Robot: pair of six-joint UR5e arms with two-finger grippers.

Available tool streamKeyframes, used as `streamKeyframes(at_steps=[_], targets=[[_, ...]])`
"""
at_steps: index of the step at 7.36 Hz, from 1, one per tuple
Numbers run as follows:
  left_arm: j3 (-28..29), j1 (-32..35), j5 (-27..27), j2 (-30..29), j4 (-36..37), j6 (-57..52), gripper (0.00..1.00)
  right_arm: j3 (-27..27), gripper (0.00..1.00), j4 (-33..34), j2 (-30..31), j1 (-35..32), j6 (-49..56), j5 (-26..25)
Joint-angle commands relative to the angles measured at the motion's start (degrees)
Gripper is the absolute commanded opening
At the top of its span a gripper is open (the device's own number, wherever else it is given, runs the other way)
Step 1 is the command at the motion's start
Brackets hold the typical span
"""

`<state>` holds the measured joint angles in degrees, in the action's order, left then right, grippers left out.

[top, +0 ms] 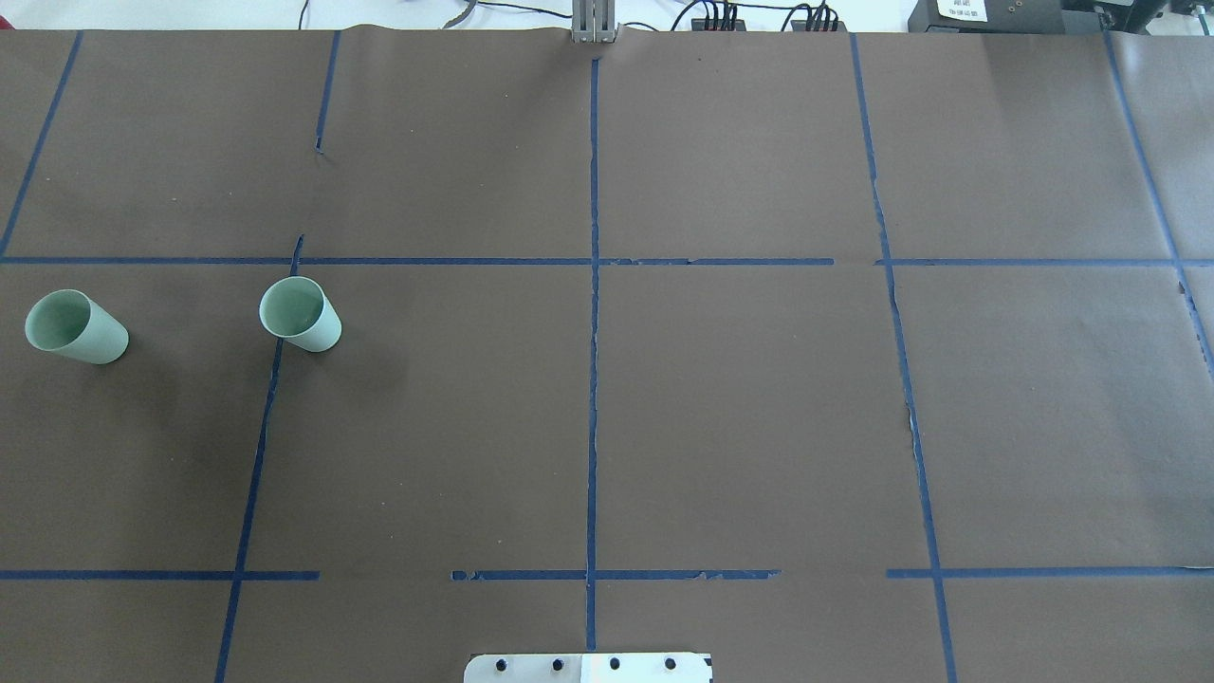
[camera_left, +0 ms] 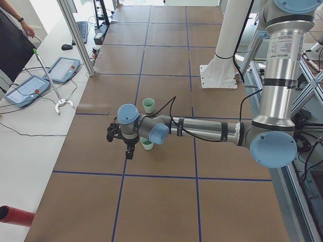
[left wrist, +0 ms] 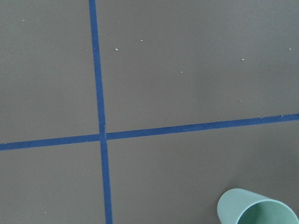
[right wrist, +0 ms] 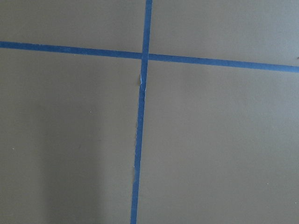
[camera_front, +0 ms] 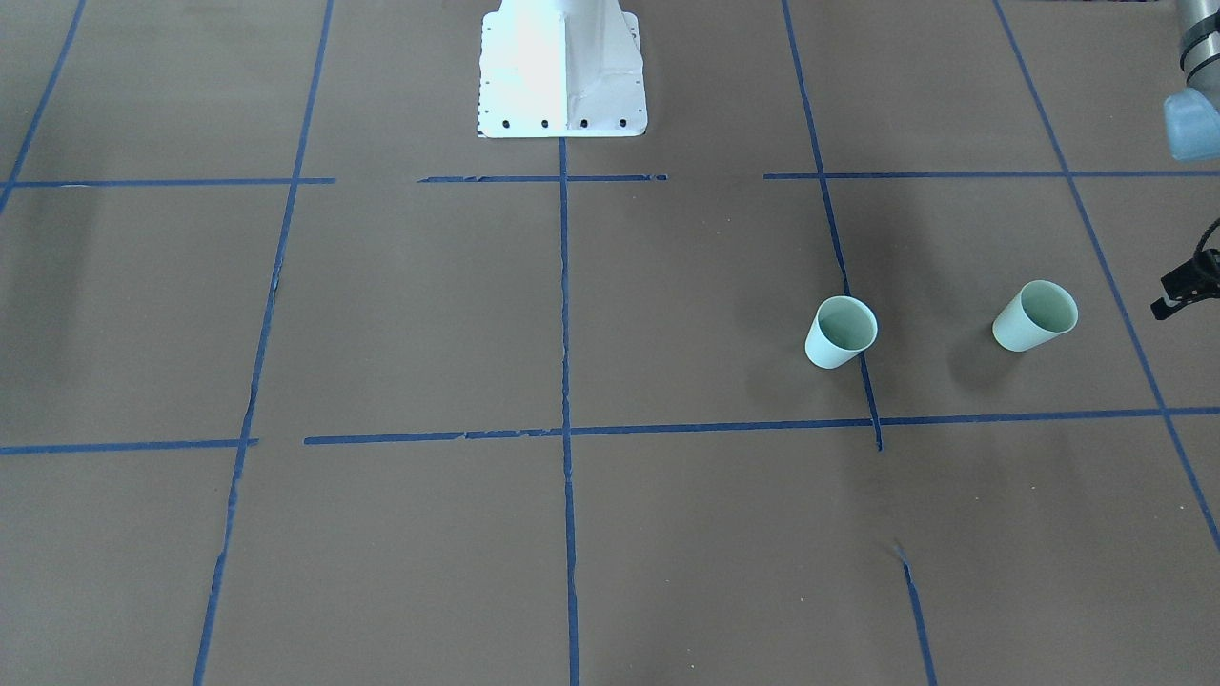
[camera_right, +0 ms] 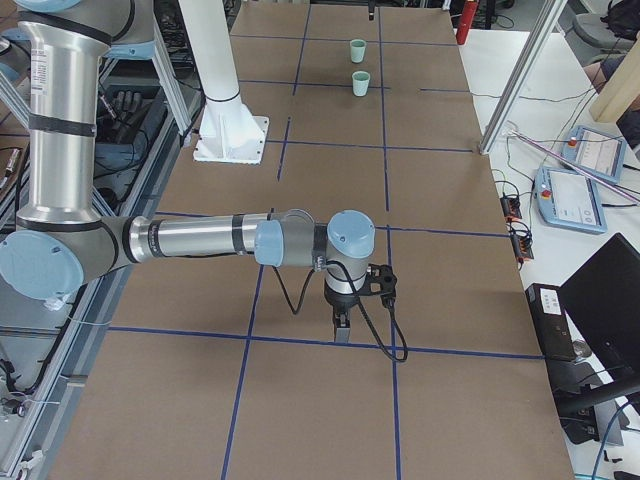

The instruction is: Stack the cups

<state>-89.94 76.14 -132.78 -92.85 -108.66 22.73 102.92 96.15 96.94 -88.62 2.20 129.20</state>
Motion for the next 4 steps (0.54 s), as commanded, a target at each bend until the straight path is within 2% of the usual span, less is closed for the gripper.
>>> streamKeyframes(at_steps=[1, 4], targets=[[0.03, -5.36, 1.12, 0.13, -1.03, 7.05, 1.0, 0.0, 1.0, 0.0, 0.0, -0.06, 0.0, 0.0], [0.12, -7.5, 1.03, 1.09, -1.12, 8.91, 1.0, 0.0, 1.0, 0.0, 0.0, -0.06, 0.0, 0.0]])
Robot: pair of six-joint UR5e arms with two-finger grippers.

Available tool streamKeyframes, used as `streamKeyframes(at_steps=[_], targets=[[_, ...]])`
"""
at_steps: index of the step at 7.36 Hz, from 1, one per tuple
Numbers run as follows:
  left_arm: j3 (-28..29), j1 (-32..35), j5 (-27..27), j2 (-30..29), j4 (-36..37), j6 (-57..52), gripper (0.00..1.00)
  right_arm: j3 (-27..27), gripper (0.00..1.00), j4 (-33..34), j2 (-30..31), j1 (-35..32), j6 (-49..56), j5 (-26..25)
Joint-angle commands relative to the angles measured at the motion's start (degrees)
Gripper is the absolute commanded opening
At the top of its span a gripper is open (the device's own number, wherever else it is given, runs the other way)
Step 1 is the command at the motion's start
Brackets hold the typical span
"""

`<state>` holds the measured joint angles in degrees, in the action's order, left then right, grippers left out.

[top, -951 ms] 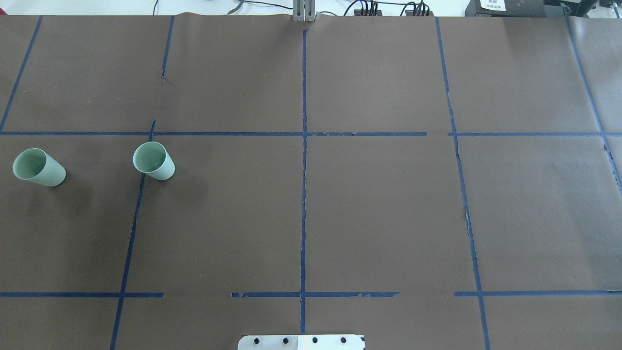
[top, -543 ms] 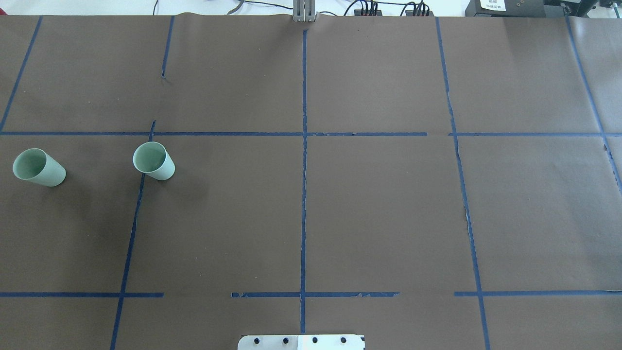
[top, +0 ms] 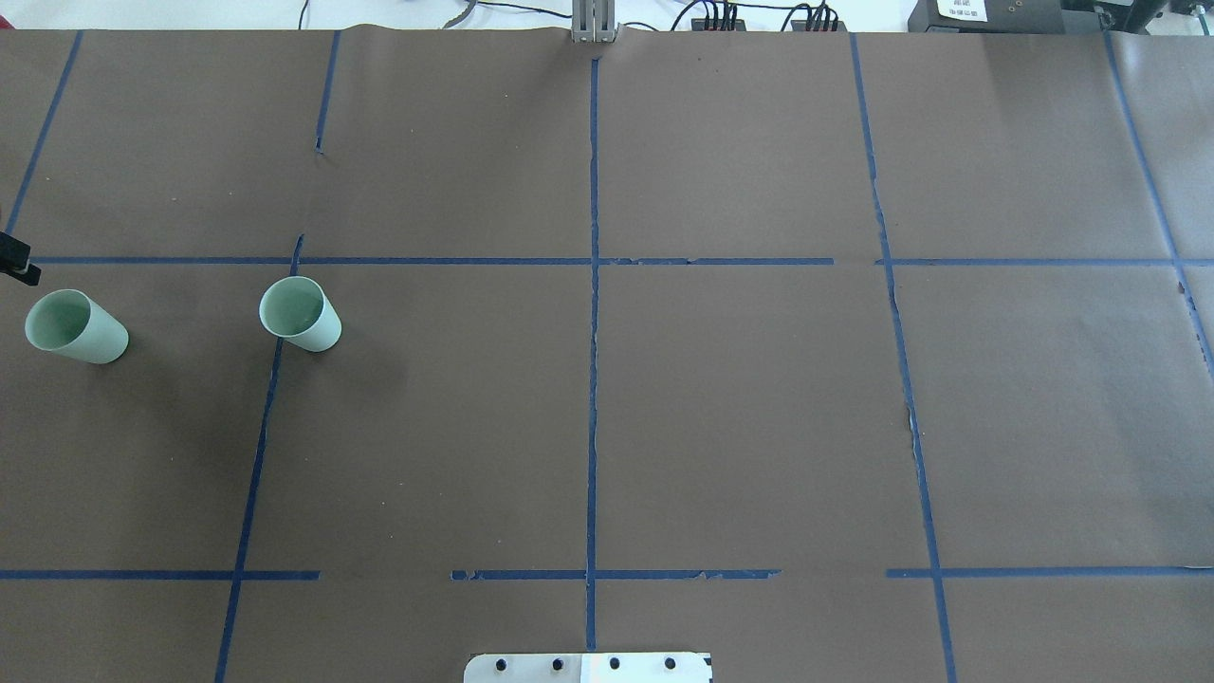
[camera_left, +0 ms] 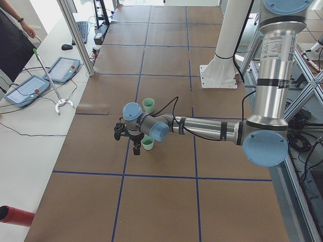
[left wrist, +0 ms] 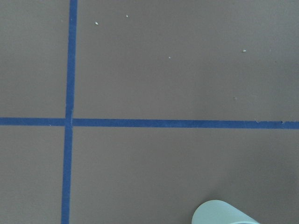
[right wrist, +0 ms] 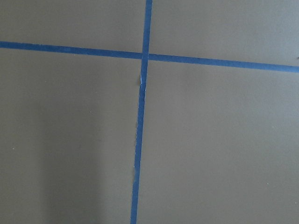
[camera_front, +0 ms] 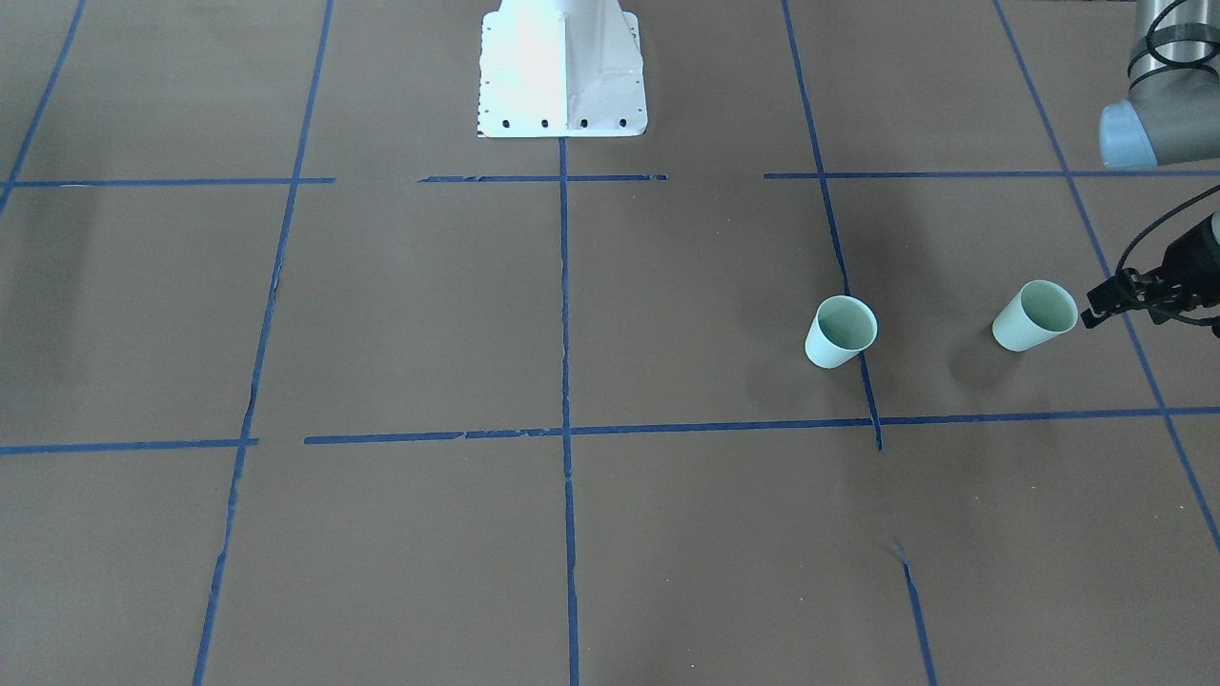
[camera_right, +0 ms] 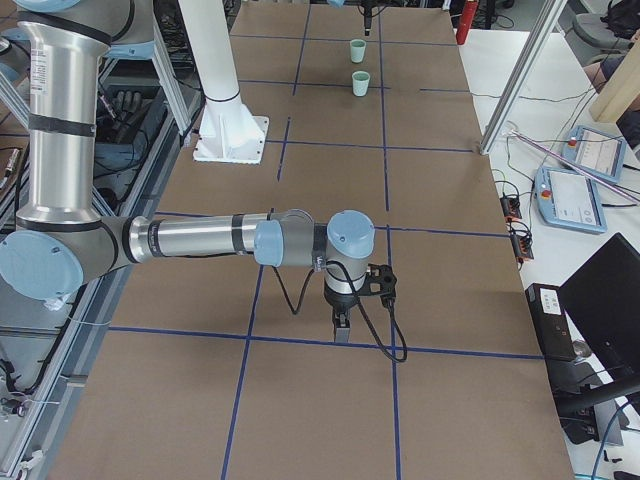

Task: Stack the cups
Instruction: 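Lower the left gripper onto the outer pale green cup and grasp its rim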

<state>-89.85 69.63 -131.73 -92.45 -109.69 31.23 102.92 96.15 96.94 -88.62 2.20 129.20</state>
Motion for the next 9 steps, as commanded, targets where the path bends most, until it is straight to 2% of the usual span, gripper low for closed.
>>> streamKeyframes(at_steps=[1, 3, 4, 6, 8, 9], targets=[[0.02, -1.24, -0.02, 0.87, -0.08, 0.41, 1.0, 0.0, 1.0, 0.0, 0.0, -0.06, 0.0, 0.0], [0.2, -3.17, -0.54, 0.96, -0.08, 0.58, 0.96, 0.0, 1.0, 0.0, 0.0, 0.03, 0.0, 0.0], [0.11, -3.18, -0.55, 0.96, -0.17, 0.32, 0.83, 0.0, 1.0, 0.0, 0.0, 0.03, 0.0, 0.0], [0.37, -3.88, -0.55, 0.96, -0.08, -0.03, 0.45, 0.0, 1.0, 0.0, 0.0, 0.03, 0.0, 0.0], [0.9, -4.67, -0.63, 1.05, -0.08, -0.91, 0.36, 0.0, 1.0, 0.0, 0.0, 0.03, 0.0, 0.0], [0.81, -4.76, -0.63, 0.96, -0.08, -0.91, 0.13, 0.0, 1.0, 0.0, 0.0, 0.03, 0.0, 0.0]])
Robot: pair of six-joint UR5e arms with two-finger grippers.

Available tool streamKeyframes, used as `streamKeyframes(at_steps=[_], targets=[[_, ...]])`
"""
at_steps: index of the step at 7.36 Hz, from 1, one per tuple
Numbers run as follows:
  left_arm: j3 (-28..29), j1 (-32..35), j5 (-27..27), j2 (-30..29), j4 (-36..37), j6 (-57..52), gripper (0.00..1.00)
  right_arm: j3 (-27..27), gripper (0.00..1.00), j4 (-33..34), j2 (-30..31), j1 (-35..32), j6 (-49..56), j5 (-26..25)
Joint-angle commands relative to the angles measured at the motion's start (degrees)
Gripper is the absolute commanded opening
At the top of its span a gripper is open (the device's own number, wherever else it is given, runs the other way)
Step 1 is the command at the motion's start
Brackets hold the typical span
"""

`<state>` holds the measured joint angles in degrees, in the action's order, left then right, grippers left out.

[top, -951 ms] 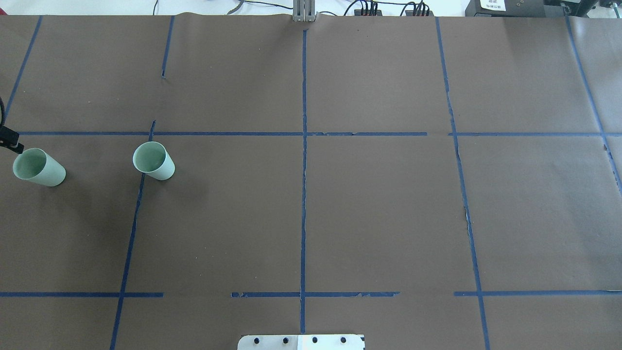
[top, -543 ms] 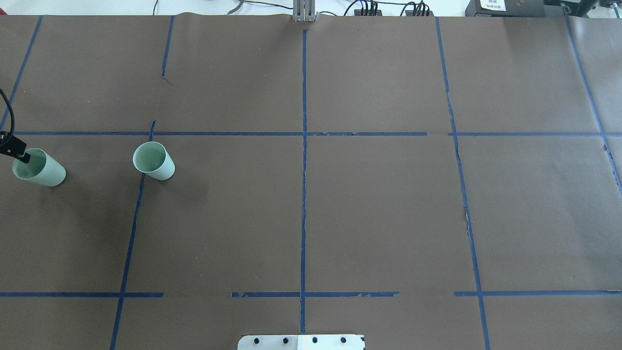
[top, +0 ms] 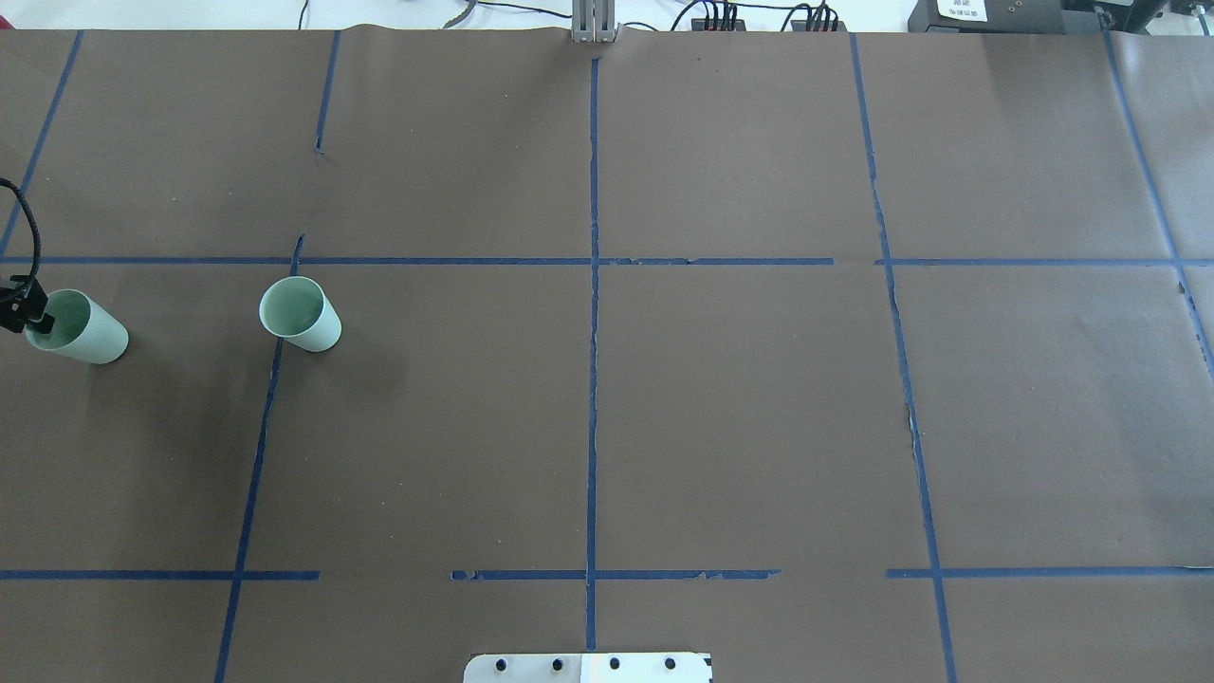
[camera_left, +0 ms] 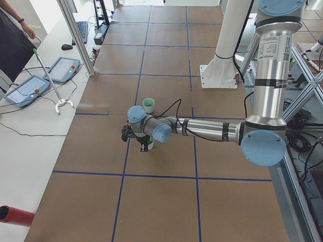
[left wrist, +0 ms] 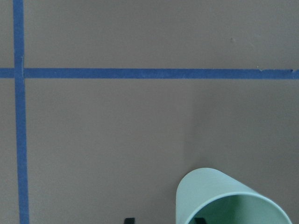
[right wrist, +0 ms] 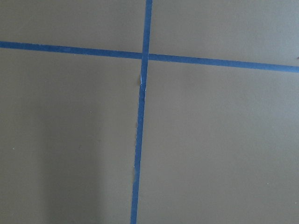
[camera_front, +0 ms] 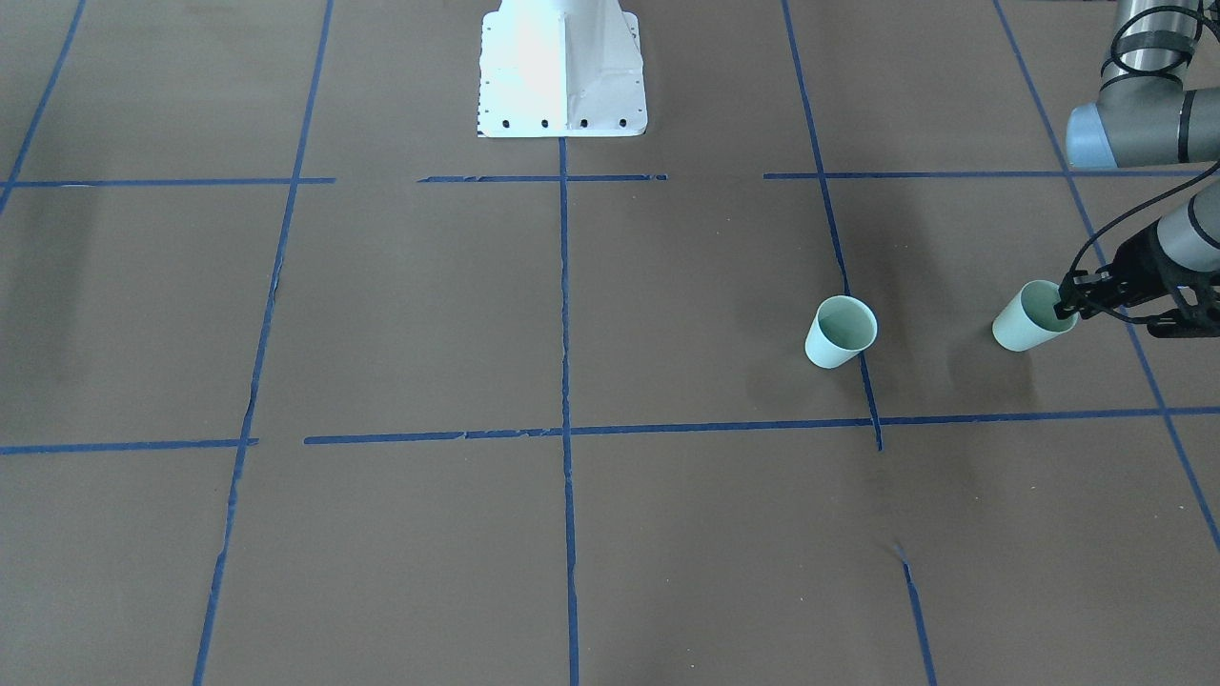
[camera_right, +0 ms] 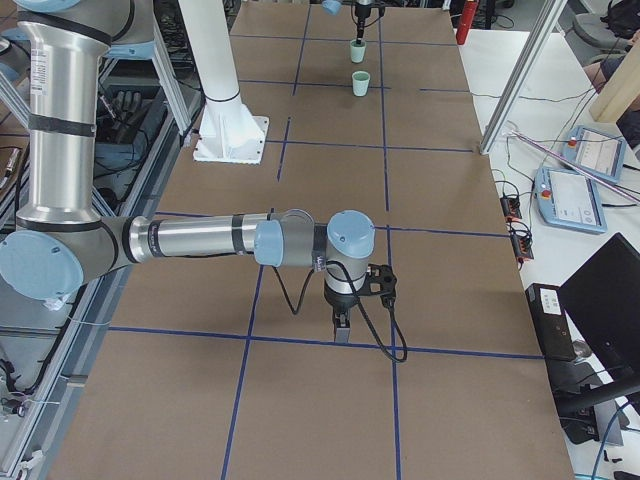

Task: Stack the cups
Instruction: 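Lower the left gripper onto the outer pale green cup and grasp its rim, then lift the grasped cup with the left gripper toward the other cup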

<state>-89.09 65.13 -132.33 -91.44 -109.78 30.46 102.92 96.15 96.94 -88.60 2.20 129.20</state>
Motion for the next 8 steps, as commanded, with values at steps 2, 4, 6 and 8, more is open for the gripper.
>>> streamKeyframes(at_steps=[2, 4, 6, 8], targets=[[-0.64, -0.18, -0.47, 0.03, -0.09, -0.05, 0.0, 0.0, 1.0, 0.0, 0.0, 0.0, 0.0, 0.0], [-5.8, 0.43, -5.38, 0.12, 0.79, 0.56, 0.0, 0.0, 1.0, 0.0, 0.0, 0.0, 0.0, 0.0], [-13.27, 0.7, -5.22, -0.4, 7.0, 4.92, 0.0, 0.0, 1.0, 0.0, 0.0, -0.09, 0.0, 0.0], [-15.41, 0.52, -4.69, -6.96, 13.24, 14.5, 0.0, 0.0, 1.0, 0.0, 0.0, 0.0, 0.0, 0.0]])
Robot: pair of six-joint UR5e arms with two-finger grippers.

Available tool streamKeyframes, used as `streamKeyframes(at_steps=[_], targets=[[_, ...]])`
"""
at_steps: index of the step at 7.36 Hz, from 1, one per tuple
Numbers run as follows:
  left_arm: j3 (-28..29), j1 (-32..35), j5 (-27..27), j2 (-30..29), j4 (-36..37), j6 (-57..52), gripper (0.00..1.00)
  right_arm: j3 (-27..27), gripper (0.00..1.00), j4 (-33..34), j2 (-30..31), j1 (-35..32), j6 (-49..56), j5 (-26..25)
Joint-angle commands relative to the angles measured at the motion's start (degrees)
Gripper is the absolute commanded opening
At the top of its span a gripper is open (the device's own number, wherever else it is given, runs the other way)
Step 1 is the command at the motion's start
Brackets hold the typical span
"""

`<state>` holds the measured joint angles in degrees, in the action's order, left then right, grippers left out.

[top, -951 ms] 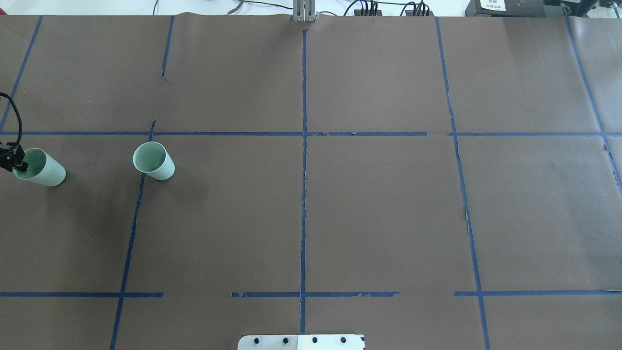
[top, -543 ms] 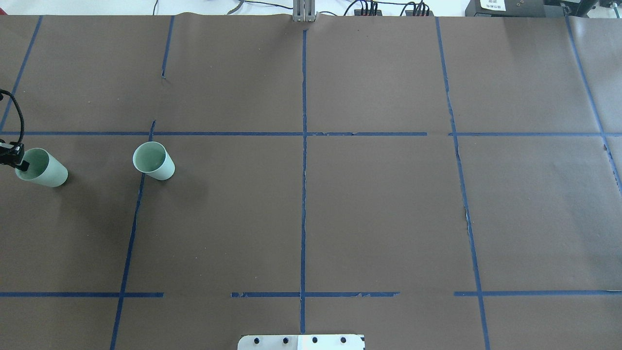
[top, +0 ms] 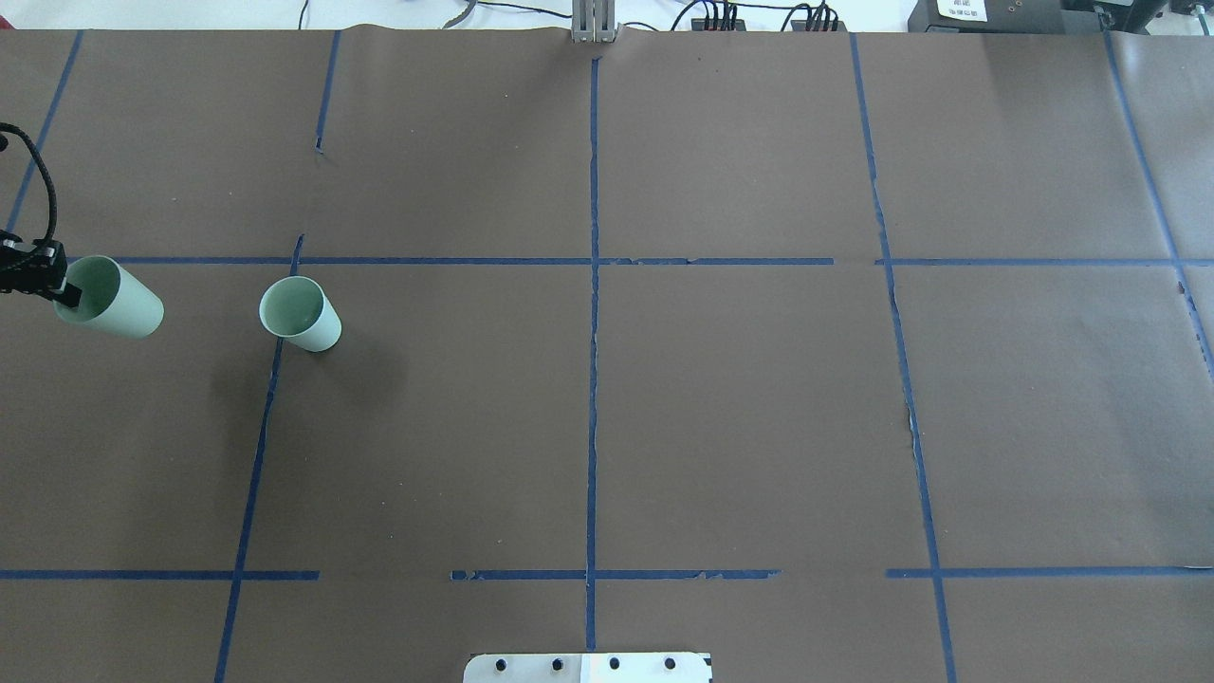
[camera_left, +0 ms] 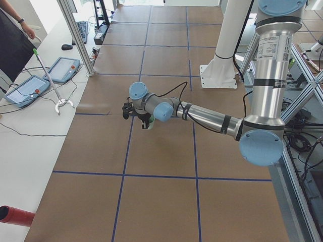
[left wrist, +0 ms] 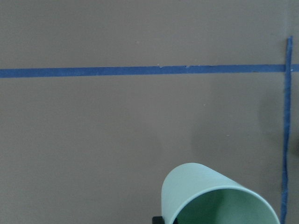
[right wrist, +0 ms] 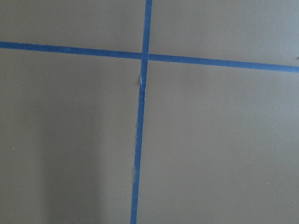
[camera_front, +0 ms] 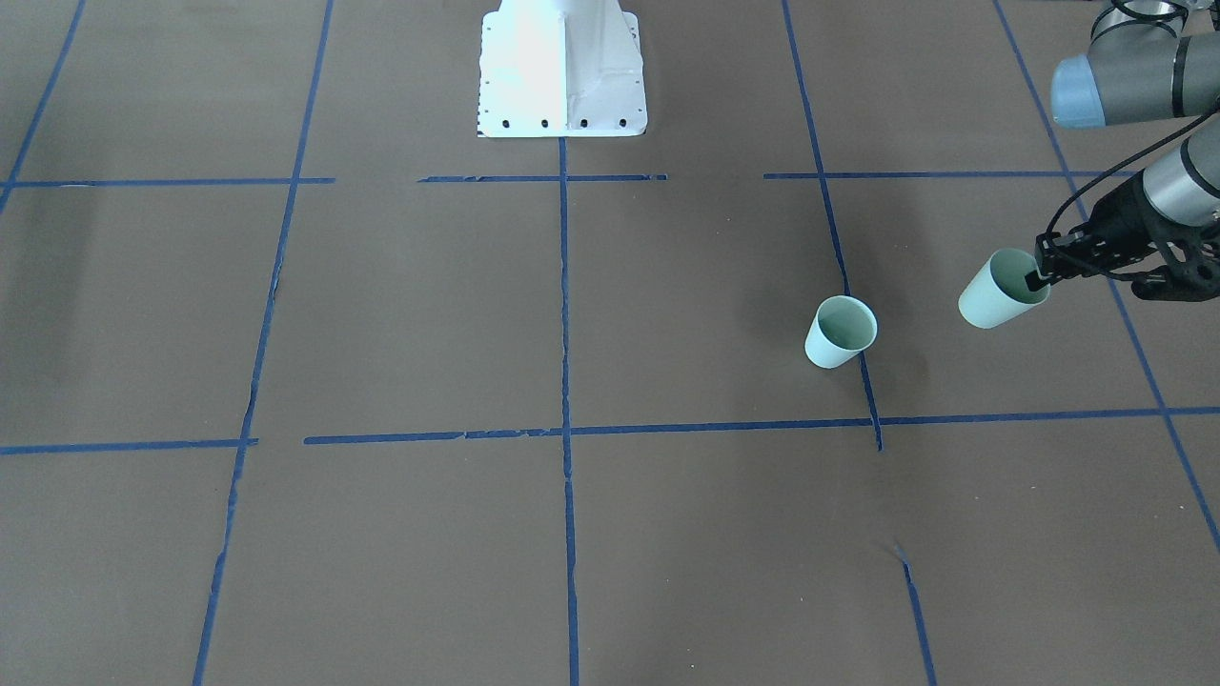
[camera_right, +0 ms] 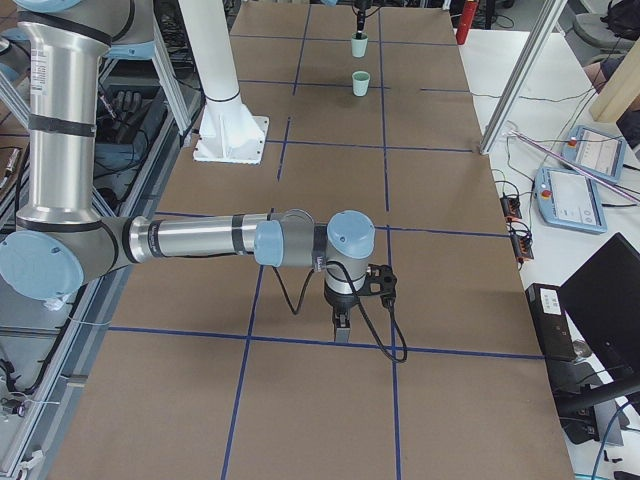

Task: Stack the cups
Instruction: 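Lift the grasped cup with the left gripper toward the other cup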

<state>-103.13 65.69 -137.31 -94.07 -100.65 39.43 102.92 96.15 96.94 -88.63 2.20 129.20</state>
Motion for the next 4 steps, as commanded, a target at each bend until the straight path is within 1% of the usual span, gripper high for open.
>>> streamKeyframes(at_steps=[1, 2, 3, 4], targets=[[-1.81, -0.21, 0.38, -7.93, 6.41, 8.62, 0.0, 0.0, 1.0, 0.0, 0.0, 0.03, 0.0, 0.0], [-1.81, -0.82, 0.99, -11.88, 9.05, 12.13, 0.0, 0.0, 1.0, 0.0, 0.0, 0.03, 0.0, 0.0], [-1.72, -2.57, 5.17, -16.01, 12.29, 15.04, 0.0, 0.0, 1.0, 0.0, 0.0, 0.03, 0.0, 0.0], [-1.46, -5.28, 6.52, -17.62, 13.89, 16.02, 0.0, 0.0, 1.0, 0.0, 0.0, 0.03, 0.0, 0.0]])
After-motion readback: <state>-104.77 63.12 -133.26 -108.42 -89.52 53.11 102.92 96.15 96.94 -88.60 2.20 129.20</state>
